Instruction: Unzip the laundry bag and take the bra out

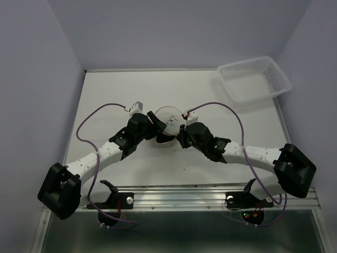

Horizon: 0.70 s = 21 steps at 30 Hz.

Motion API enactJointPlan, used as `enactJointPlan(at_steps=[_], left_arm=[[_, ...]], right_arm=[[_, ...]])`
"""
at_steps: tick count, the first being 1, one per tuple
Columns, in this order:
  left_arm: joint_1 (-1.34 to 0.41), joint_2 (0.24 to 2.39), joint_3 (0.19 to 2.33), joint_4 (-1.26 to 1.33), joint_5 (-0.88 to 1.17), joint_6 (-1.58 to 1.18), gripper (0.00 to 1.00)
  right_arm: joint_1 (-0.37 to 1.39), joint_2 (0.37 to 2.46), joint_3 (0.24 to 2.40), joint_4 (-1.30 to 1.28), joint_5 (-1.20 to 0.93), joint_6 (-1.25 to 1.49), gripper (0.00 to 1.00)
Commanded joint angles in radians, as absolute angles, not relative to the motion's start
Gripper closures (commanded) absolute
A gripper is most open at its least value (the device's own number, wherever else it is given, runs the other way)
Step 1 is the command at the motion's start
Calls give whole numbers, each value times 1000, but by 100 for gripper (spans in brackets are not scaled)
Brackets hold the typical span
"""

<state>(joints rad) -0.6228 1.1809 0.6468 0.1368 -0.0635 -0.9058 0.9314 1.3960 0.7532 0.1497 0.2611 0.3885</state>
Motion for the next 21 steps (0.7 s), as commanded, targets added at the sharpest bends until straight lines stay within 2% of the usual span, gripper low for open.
enactJointPlan(at_steps=[1,2,3,7,14,21], left_arm=[[-634,1183,650,147,-117,-899,38],[-635,1192,655,144,-123,-894,47],[-634,1195,666,140,-126,-885,64],[-634,1198,696,109,-153,-861,100],[-592,1163,741,48,-151,-740,100],[-460,1077,723,17,-40,-611,100]], right_arm=[[948,1400,801,218,288,393,99],[948,1402,802,219,288,391,99],[948,1402,799,218,291,390,99],[948,1387,784,213,333,377,99],[919,1304,707,169,463,314,99],[695,1174,621,98,413,351,99]])
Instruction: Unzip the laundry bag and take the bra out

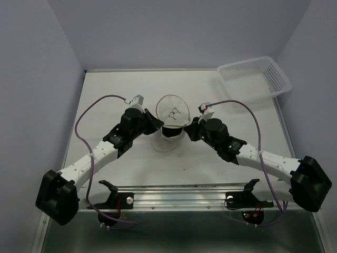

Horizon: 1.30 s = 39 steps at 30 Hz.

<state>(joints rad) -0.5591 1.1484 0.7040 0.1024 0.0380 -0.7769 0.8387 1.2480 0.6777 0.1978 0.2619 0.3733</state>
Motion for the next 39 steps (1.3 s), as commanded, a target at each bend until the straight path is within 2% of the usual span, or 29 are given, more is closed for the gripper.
enactJointPlan(at_steps=[1,6,11,16,22,30,31,33,34,35,36,37,39], left_arm=[[-450,1069,718,5,-29,-583,100],[-390,1022,704,-43,-5,-529,100],[-390,1009,684,26,72,-572,100],[-391,1089,701,124,81,-592,100],[-391,1186,762,195,52,-588,100],[-391,1172,796,241,15,-540,100],[-393,1170,798,241,17,-541,93],[-393,1158,801,226,18,-567,70],[-394,1152,801,215,18,-577,55],[-400,1140,801,203,11,-587,29],[-406,1132,801,183,-29,-607,18],[-428,1112,802,137,-53,-615,3],[-449,1086,801,60,-133,-630,1]], right_arm=[[658,1164,618,91,407,357,99],[637,1169,638,74,351,368,99],[637,1204,655,127,129,339,99],[716,1255,673,186,26,330,99],[810,1348,725,178,64,325,99],[819,1430,865,35,143,333,99],[819,1433,871,34,140,339,99],[830,1442,885,34,135,357,99],[830,1445,891,34,137,365,99],[830,1451,905,28,138,374,99],[830,1459,914,23,137,382,99],[842,1472,937,3,137,391,99],[851,1492,968,-50,141,399,99]])
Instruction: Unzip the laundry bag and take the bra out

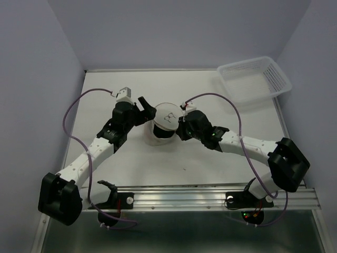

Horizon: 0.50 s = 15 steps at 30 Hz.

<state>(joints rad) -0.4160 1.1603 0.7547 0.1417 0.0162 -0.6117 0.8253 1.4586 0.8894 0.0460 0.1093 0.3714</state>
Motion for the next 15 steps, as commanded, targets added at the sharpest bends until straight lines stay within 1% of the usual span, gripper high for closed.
enactJointPlan(at_steps=[1,3,4,7,8,11,15], left_arm=[[-460,1072,796,32,-156,-653,1],[-465,1022,784,-11,-199,-679,1],[-475,981,761,-52,-204,-707,1],[-527,915,691,-71,-193,-797,2],[-528,904,672,-69,-193,-798,2],[-647,879,609,-60,-219,-950,4],[-695,880,546,-29,-255,-1035,5]], right_arm=[[867,1502,985,-75,149,400,99],[879,1511,1015,-132,163,405,99],[879,1505,1022,-156,164,413,99],[888,1502,1045,-208,167,428,99],[888,1502,1054,-209,170,429,99],[899,1509,1086,-268,184,439,99],[920,1522,1132,-321,186,445,99]])
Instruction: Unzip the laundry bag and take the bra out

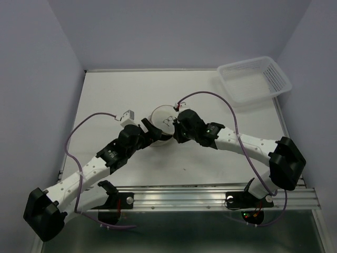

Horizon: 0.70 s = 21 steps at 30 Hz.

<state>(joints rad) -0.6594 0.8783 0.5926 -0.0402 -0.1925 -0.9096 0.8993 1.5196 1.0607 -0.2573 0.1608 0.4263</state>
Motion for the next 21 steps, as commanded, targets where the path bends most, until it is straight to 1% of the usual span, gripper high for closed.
enactJointPlan(at_steps=[1,3,6,9,10,12,13,15,19,20,21], left_arm=[[-706,893,532,-9,-253,-1061,6],[-718,911,525,26,-253,-1077,7],[-733,959,525,92,-255,-1103,11],[-738,999,526,133,-271,-1117,26],[-738,1009,531,141,-279,-1118,38],[-738,1035,538,134,-325,-1118,47],[-738,1042,538,129,-340,-1120,55],[-736,1051,534,130,-379,-1129,58],[-736,1055,523,172,-388,-1135,61],[-736,1058,525,178,-388,-1135,69],[-736,1061,526,182,-391,-1128,75]], right_arm=[[931,1525,1147,-334,183,440,99],[940,1529,1158,-342,181,440,99],[951,1532,1173,-347,179,437,99],[960,1534,1181,-348,173,434,99],[969,1534,1181,-347,172,431,99],[969,1523,1180,-345,169,425,99],[969,1517,1177,-347,170,422,99],[969,1505,1170,-347,182,413,99],[969,1483,1149,-347,204,393,99],[969,1483,1143,-347,206,393,99],[969,1483,1138,-347,207,393,99]])
